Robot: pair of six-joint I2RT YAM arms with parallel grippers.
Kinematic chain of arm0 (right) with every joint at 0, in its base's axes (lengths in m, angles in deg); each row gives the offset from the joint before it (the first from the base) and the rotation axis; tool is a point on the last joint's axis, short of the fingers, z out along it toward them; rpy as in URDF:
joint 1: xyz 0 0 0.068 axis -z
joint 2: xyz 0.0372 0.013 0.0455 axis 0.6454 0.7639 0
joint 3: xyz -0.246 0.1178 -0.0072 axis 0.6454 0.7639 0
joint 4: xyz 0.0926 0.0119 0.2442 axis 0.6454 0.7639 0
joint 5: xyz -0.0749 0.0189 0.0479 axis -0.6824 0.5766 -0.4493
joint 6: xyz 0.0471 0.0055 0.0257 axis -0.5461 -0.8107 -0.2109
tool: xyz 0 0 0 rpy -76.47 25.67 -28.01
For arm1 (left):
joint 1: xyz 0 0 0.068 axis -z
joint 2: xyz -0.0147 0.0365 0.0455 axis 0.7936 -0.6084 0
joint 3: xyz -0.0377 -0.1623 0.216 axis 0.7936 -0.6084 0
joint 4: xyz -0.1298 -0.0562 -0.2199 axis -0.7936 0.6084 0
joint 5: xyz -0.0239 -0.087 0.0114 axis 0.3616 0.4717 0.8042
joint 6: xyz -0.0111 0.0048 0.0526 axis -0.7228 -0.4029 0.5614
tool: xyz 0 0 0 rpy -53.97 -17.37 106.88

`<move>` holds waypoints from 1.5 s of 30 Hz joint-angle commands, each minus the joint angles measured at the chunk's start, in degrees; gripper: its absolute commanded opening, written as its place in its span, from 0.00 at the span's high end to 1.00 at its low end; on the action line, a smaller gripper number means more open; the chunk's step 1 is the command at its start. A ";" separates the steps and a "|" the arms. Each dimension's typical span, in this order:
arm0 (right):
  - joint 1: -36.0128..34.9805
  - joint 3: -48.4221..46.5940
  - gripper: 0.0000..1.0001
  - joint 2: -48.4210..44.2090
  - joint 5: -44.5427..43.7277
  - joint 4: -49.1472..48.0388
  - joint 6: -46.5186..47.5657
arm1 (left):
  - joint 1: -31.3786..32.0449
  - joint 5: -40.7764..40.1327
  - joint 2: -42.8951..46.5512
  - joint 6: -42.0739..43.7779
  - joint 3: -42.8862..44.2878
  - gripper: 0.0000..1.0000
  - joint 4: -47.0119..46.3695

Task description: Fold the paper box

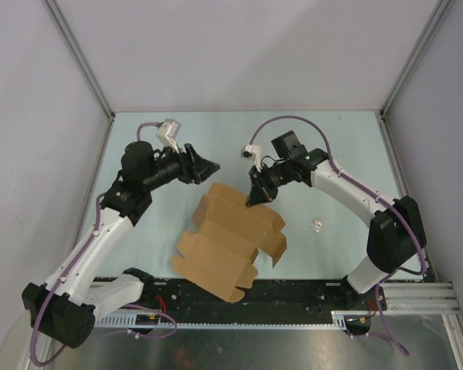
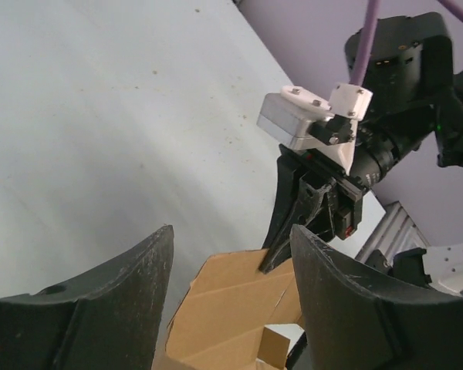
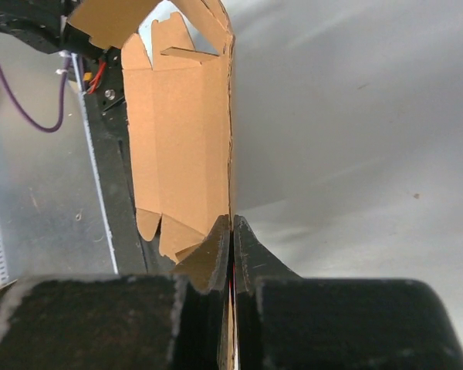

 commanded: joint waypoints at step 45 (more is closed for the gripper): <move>4.42 -0.08 1.00 -5.24 12.01 0.76 -1.04 | -0.27 16.56 0.56 0.32 -2.03 0.36 -2.71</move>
